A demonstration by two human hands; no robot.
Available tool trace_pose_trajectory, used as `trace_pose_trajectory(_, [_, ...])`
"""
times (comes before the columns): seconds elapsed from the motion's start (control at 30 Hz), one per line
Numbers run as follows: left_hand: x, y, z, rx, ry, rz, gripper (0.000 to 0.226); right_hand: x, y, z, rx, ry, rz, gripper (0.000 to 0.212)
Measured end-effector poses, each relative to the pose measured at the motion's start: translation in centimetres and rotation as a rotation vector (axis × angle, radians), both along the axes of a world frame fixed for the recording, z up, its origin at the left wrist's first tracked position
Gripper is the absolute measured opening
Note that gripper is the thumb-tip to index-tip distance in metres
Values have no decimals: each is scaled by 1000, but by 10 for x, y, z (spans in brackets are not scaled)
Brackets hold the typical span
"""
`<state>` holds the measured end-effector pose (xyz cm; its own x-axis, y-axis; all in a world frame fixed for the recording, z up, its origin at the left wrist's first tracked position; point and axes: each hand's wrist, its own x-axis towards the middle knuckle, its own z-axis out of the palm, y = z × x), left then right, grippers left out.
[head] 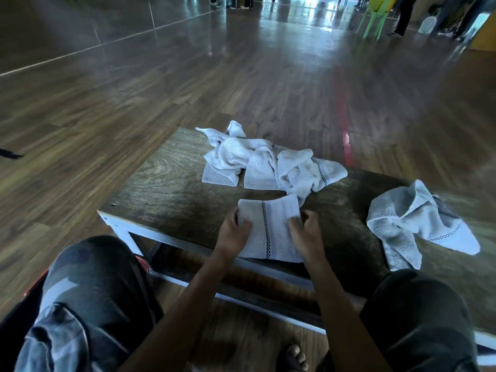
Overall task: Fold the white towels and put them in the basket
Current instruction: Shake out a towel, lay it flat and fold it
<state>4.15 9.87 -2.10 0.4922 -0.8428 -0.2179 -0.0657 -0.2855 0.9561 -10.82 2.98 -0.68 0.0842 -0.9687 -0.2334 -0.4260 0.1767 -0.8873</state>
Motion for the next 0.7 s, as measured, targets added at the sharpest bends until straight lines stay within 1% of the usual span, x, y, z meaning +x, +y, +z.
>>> trace_pose_trajectory(0.07, [-2,1,3,-12,89,14,45,-2,2,3,-14,-30,-15,48])
trace_pose_trajectory(0.1, [-4,2,7,-14,118,18,46,-4,4,5,-1,-48,-26,47])
trace_pose_trajectory(0.17, [-6,6,10,-37,139,12,49,-6,9,9,9,-65,-27,43])
trace_pose_trajectory(0.27, [-6,19,15,-121,140,8,59,-7,17,19,-53,-75,-14,37])
trace_pose_trajectory(0.33, [-2,29,20,-187,120,-3,59,-4,22,31,-103,-76,13,36])
trace_pose_trajectory(0.43, [8,43,31,-276,42,21,58,6,30,58,-154,-81,75,33])
trace_pose_trajectory(0.53, [26,59,48,-321,38,65,49,27,41,81,-178,-119,141,32])
trace_pose_trajectory(0.6, [41,73,60,-356,32,112,47,48,49,90,-186,-151,180,31])
trace_pose_trajectory(0.7, [68,99,74,-398,-24,237,48,89,64,96,-202,-218,241,33])
